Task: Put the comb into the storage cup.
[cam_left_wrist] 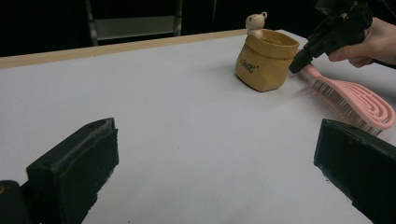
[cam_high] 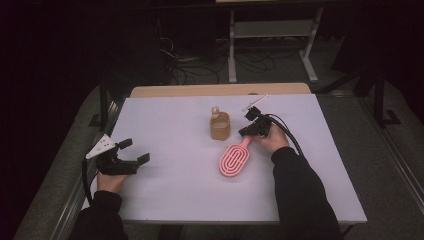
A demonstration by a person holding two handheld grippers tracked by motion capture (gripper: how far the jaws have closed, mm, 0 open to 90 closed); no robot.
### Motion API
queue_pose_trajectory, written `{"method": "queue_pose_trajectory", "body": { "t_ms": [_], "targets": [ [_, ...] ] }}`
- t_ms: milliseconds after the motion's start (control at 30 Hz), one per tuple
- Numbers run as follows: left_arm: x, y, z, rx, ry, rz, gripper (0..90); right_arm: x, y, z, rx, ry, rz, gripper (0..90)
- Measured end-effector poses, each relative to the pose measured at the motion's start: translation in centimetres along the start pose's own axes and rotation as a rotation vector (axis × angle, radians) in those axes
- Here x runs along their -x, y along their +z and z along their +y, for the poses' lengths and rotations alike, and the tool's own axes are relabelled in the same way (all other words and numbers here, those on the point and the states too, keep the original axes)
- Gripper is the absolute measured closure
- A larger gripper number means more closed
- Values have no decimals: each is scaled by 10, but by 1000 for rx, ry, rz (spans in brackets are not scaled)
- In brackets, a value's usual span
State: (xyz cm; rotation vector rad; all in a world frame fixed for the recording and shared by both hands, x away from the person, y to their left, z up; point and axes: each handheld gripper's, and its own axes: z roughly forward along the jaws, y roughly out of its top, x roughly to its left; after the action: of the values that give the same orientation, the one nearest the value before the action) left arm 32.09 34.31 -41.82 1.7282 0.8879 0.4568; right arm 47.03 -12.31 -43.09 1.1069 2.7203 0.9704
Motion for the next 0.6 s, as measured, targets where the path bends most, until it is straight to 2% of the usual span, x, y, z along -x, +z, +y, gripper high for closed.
{"method": "queue_pose_trajectory", "body": {
  "t_ms": [600],
  "targets": [
    [0,1,0,-8,3,-1,0,10,-17,-15,-15,14,-24,888]
  ]
}}
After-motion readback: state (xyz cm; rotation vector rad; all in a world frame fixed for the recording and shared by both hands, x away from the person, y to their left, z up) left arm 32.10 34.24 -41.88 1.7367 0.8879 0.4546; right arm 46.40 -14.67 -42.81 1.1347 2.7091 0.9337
